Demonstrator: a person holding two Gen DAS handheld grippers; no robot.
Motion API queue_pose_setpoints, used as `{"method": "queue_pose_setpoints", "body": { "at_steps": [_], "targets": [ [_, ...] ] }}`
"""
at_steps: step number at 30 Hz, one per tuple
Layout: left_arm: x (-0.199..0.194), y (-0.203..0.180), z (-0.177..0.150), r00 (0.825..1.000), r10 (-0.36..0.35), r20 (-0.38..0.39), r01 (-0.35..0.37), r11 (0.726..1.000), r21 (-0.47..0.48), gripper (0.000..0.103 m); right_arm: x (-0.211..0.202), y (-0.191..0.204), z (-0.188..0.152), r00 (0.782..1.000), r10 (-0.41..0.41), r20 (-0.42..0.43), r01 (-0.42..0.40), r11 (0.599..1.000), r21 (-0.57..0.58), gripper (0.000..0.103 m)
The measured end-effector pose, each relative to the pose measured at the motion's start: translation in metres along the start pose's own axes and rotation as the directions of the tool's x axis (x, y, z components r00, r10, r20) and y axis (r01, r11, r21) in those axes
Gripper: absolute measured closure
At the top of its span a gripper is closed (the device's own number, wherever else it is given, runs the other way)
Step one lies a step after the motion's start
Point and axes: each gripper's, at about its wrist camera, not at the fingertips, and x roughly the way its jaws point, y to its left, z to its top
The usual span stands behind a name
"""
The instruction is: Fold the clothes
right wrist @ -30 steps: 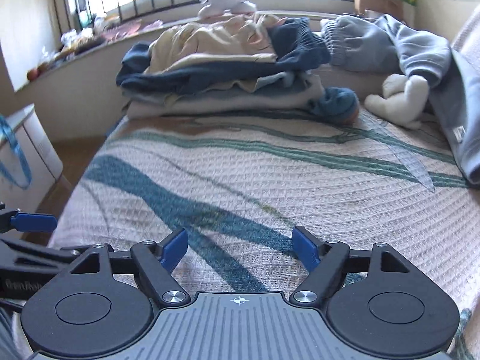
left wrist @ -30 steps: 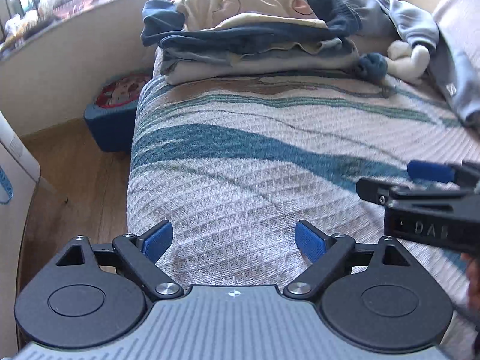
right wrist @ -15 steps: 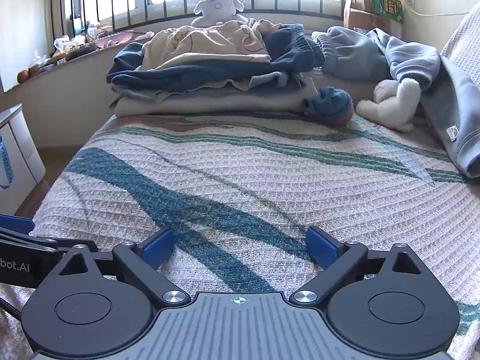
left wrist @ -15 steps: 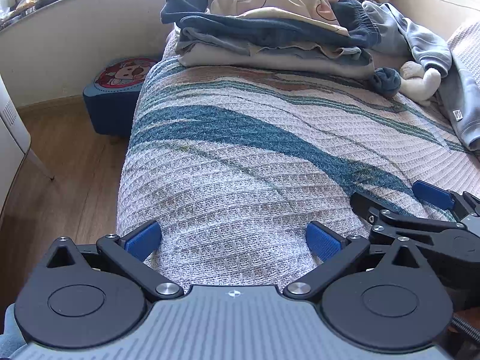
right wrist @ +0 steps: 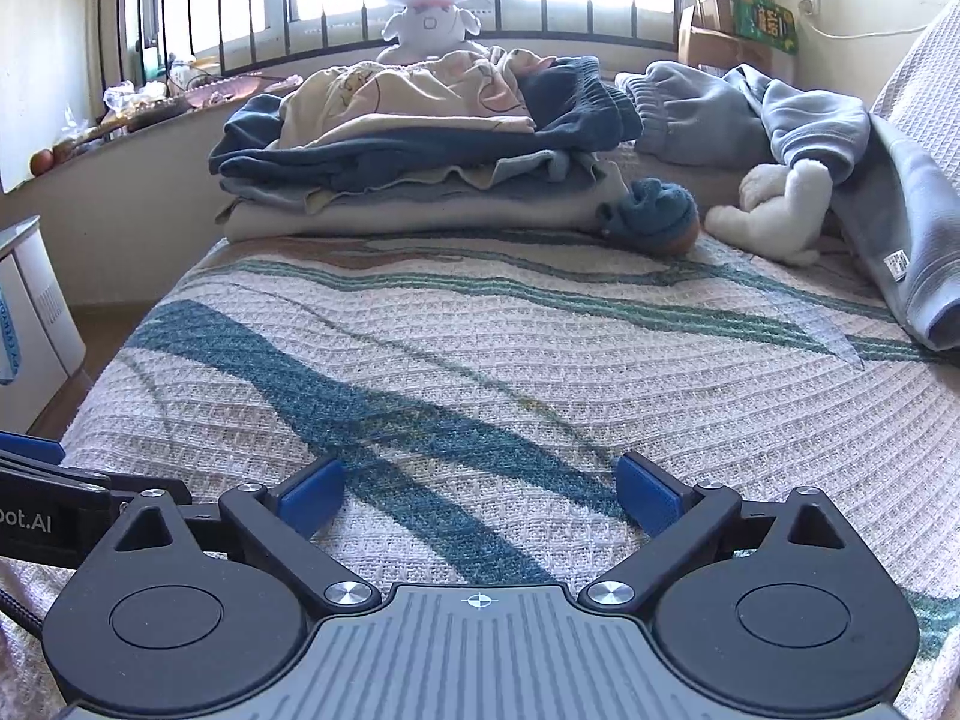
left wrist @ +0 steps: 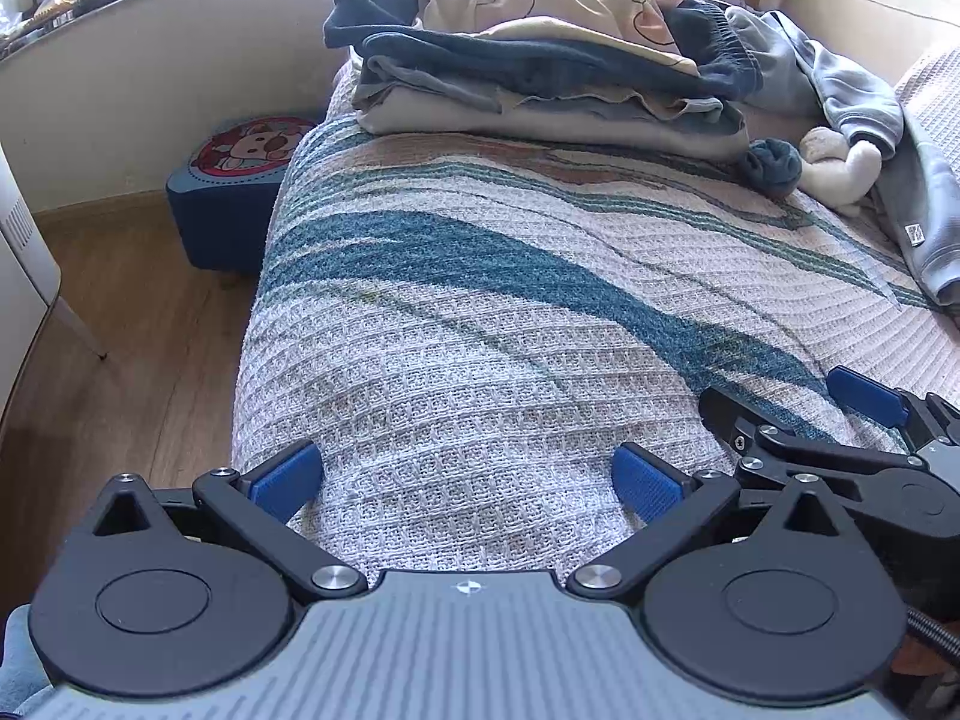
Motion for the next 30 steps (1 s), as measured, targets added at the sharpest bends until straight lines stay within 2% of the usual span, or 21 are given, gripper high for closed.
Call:
{"method": "queue_pose_setpoints", "body": {
  "at_steps": [30],
  "targets": [
    [-0.0002, 0.0018, -0.0005, 1.0, -0.009, -0.003, 0.009, 1.0, -0.016, 0.0, -0.0008, 0.0013, -0.0026, 1.0, -0.01, 0.019, 0.011, 1.0, -0.003, 0.003]
  ]
}}
